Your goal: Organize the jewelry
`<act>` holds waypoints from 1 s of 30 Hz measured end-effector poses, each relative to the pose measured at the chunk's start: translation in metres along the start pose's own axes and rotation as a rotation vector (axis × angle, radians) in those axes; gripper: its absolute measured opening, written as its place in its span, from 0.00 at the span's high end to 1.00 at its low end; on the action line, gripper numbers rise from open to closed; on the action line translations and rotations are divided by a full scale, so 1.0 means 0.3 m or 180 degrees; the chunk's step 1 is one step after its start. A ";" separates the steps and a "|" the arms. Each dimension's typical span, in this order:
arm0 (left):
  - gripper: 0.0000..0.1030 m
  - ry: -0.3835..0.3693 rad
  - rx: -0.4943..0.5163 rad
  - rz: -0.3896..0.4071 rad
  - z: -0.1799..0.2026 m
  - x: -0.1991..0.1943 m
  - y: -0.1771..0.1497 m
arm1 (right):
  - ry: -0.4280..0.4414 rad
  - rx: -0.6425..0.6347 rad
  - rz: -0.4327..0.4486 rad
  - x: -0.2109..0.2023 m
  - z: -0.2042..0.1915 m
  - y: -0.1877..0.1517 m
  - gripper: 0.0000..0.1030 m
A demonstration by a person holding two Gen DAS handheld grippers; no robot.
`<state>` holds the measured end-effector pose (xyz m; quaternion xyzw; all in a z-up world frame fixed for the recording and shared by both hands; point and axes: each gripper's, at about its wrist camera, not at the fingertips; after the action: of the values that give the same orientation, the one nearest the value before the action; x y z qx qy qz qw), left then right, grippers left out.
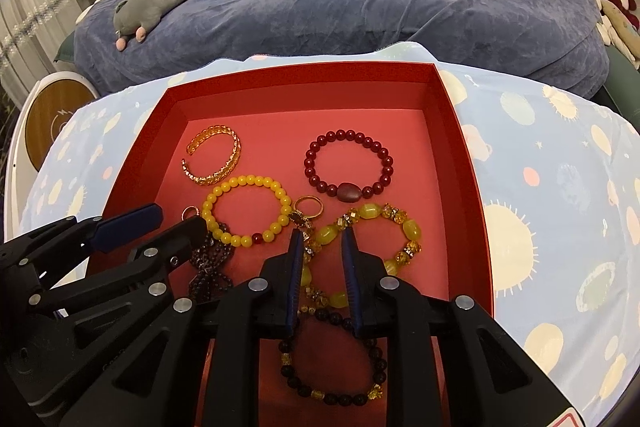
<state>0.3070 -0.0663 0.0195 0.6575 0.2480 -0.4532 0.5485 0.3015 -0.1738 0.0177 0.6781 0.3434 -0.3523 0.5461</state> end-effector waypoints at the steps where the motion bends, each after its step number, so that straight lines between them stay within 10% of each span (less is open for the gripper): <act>1: 0.65 -0.0003 -0.0006 -0.0005 0.001 -0.004 -0.007 | 0.0004 0.0006 -0.0001 -0.007 0.001 -0.010 0.81; 30: 0.65 -0.0091 0.0009 -0.0166 0.043 -0.178 -0.333 | -0.0040 0.0128 -0.0167 -0.209 0.011 -0.365 0.81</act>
<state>0.1955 -0.0418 0.0165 0.6450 0.2565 -0.4771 0.5390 0.1756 -0.1638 0.0161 0.6774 0.3505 -0.3776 0.5251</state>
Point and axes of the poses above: each gripper's, at about its wrist camera, not at the fingertips, and x roughly the way its jaws point, z to its right, y to its top, and after that the axes turned 5 degrees about x, right-handed
